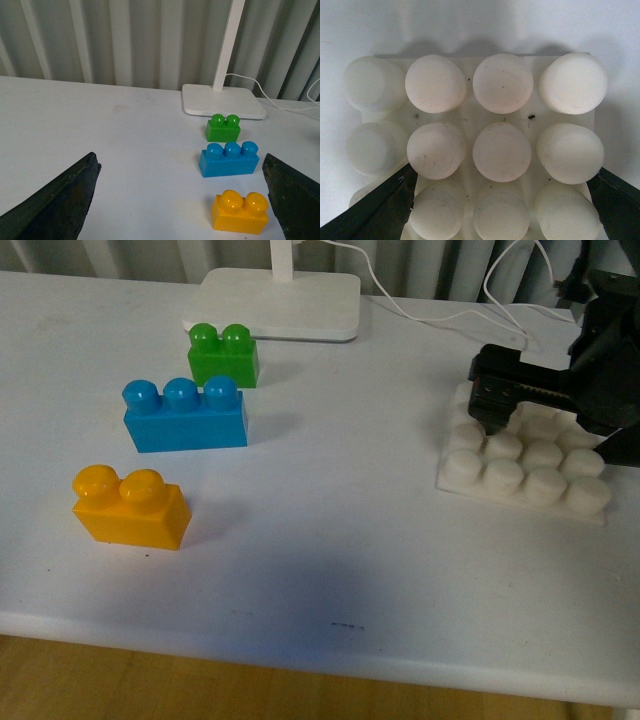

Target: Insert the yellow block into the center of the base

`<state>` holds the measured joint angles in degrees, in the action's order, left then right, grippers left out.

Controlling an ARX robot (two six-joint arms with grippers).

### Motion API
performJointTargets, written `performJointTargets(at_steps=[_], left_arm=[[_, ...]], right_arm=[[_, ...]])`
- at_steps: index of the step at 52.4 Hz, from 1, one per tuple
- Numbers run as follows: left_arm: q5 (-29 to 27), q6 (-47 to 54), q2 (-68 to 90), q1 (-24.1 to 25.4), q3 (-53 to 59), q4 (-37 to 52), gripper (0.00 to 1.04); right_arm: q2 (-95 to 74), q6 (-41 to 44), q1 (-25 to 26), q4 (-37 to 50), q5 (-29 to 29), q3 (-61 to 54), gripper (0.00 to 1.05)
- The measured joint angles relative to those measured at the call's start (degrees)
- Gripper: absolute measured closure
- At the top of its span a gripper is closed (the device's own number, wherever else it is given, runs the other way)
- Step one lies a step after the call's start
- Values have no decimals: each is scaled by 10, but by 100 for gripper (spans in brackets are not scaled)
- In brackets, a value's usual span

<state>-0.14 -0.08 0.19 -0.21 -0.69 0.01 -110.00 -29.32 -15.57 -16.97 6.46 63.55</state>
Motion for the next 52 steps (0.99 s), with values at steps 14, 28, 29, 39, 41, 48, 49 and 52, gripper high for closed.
performJointTargets(at_steps=[14, 28, 29, 39, 41, 48, 49, 52], left_arm=[[0, 0, 0, 0, 0, 0, 6], [0, 0, 0, 0, 0, 0, 6], [0, 0, 0, 0, 0, 0, 6], [0, 0, 0, 0, 0, 0, 6], [0, 0, 0, 0, 0, 0, 6], [0, 0, 0, 0, 0, 0, 6], [0, 0, 0, 0, 0, 0, 6], [0, 0, 0, 0, 0, 0, 6]], right_arm=[[0, -15, -38, -6, 2, 2, 9], [-4, -36, -56, -12, 17, 9, 9], [-4, -37, -56, -12, 17, 10, 9], [5, -35, -55, -18, 21, 11, 9], [8, -34, -54, -18, 22, 11, 9], [27, -24, -47, -19, 23, 11, 9], [32, -23, -47, -19, 23, 11, 9], [45, -17, -43, -19, 22, 11, 9]])
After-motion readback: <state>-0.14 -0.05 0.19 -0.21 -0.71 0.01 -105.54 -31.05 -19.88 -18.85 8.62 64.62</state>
